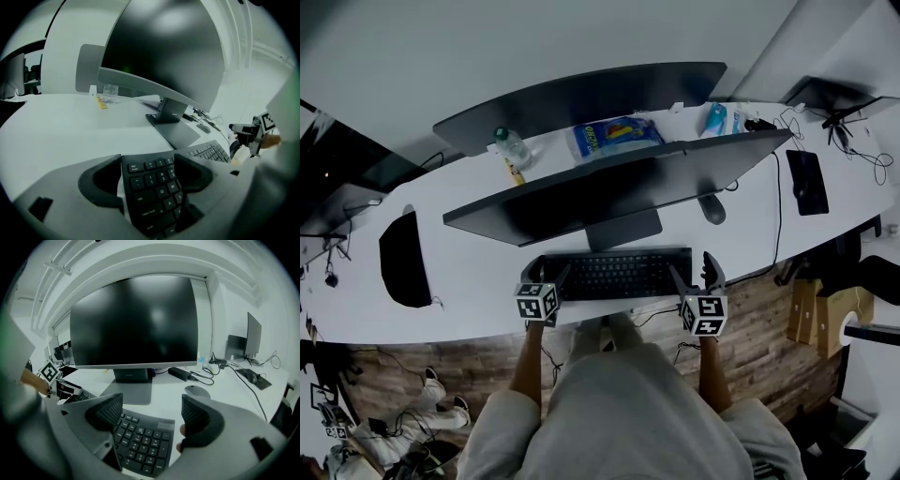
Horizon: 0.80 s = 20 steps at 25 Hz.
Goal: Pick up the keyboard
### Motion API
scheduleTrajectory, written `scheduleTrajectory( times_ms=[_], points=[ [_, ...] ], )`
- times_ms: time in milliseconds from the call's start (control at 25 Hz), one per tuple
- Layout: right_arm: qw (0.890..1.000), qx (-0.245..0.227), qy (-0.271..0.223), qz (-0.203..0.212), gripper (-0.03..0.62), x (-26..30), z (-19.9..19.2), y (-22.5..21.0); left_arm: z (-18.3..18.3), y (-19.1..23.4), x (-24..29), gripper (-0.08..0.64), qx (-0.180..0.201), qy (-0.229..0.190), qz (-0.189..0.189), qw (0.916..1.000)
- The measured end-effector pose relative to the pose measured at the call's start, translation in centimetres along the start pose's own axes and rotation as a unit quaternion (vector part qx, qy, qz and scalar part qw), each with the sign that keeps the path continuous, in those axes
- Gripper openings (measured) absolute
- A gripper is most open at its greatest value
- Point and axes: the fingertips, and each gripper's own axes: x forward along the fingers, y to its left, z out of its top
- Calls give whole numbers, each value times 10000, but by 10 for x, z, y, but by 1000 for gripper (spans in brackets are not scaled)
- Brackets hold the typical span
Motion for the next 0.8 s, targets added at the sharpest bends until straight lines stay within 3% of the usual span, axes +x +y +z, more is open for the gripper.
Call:
scheduleTrajectory(
  times_ms=[800],
  points=[
    [9998,149,108,79,385,6,-16,-7,-7,4,10,330,-157,227,-3,9996]
  ],
)
